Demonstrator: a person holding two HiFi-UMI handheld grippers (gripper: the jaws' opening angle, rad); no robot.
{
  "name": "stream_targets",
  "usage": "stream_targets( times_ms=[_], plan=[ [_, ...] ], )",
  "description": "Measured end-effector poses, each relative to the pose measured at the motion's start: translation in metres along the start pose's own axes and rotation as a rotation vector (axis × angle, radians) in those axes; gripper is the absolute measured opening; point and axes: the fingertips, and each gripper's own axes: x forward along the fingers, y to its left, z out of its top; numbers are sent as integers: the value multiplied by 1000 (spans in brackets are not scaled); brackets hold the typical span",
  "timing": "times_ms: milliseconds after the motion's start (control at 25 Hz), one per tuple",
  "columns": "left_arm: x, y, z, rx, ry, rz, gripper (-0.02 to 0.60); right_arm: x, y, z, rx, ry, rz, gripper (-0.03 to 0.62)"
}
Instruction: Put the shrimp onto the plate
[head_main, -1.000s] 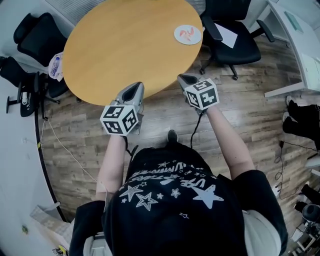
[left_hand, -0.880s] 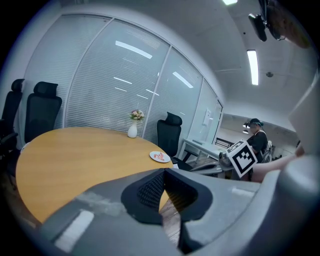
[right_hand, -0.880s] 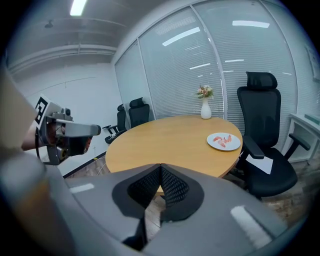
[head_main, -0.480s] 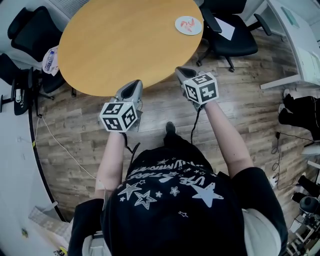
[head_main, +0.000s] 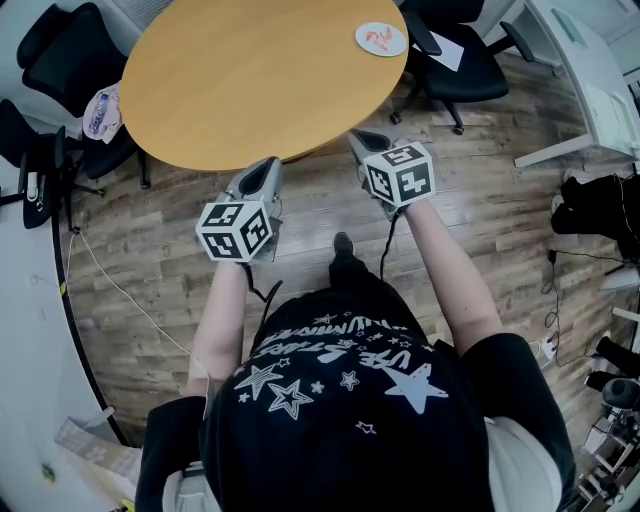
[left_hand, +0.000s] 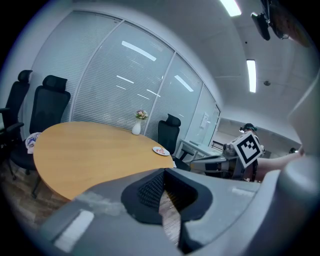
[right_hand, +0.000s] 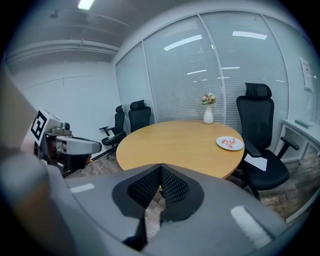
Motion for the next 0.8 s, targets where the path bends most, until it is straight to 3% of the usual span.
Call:
stream_targets(
  times_ms=[800],
  plan=[
    [-115,12,-33,11,-38,21,2,-54,102,-21,9,-81,-91,1]
  ],
)
